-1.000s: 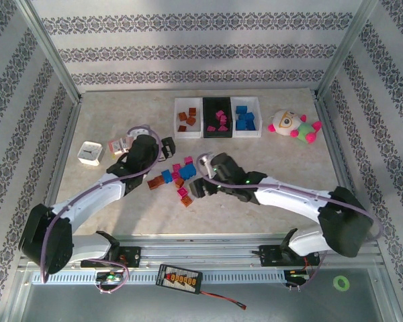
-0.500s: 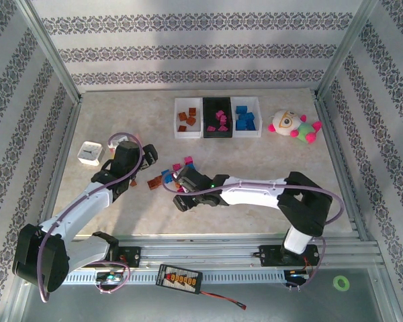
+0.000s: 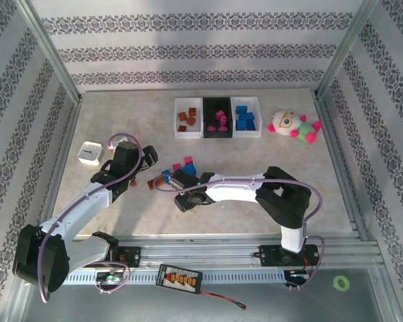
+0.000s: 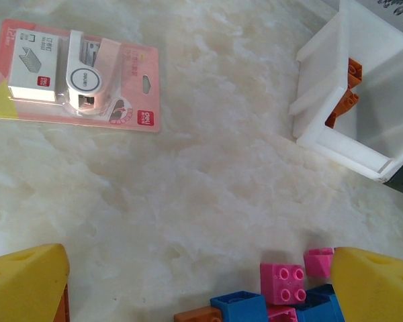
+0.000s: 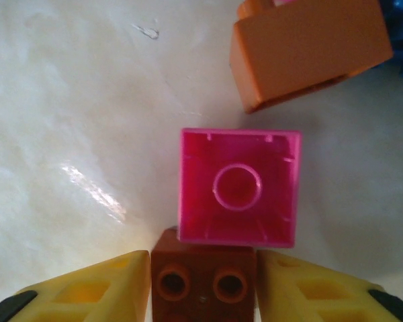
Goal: Sort the legos into containers by color
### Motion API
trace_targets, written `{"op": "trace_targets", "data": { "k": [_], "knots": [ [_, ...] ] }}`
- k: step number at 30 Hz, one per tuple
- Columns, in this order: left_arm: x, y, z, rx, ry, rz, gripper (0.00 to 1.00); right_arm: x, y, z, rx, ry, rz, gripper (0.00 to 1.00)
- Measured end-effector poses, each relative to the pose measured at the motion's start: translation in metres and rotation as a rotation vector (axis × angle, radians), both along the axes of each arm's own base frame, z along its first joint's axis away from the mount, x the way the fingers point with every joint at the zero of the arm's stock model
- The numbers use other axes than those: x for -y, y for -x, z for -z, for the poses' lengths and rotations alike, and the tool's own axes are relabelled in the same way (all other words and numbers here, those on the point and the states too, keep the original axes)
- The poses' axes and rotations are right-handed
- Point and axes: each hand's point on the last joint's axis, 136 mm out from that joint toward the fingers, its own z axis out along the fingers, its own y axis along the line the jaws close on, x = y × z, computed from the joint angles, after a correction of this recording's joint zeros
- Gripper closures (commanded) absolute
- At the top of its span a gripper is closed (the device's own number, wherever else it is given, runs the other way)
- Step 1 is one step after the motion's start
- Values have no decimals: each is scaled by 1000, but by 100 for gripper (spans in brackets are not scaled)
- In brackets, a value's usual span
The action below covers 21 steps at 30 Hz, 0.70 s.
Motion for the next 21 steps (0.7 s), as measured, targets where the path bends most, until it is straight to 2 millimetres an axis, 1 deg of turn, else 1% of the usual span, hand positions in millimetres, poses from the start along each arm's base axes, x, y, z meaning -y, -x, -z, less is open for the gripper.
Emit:
{"op": "trace_targets", "data": {
  "k": [4,6,9,11,14,17,19,21],
  "knots": [
    [2,0,0,-2,0,15,1,4,-1,0,6,17,11,64],
    [3,1,0,-3,-1,25,1,6,-1,-3,13,15,14,66],
    [5,1,1,-5,-2,40,1,10,0,-14,25,-4,24,67],
    [6,1,1,-5,-2,49,1,13,0,-24,35,-26,38,68],
    [9,1,1,-1,-5,73,1,18,-6,-43,57,-69,63,68],
    [13,0,3,15,-14,108,1,24,-23,-61,85,-114,106,68],
    [15,2,5,28,-23,137,1,29,-41,-70,104,-136,146,68],
    [18,5,8,42,-37,171,1,34,-68,-85,136,-170,200,68]
  ]
}}
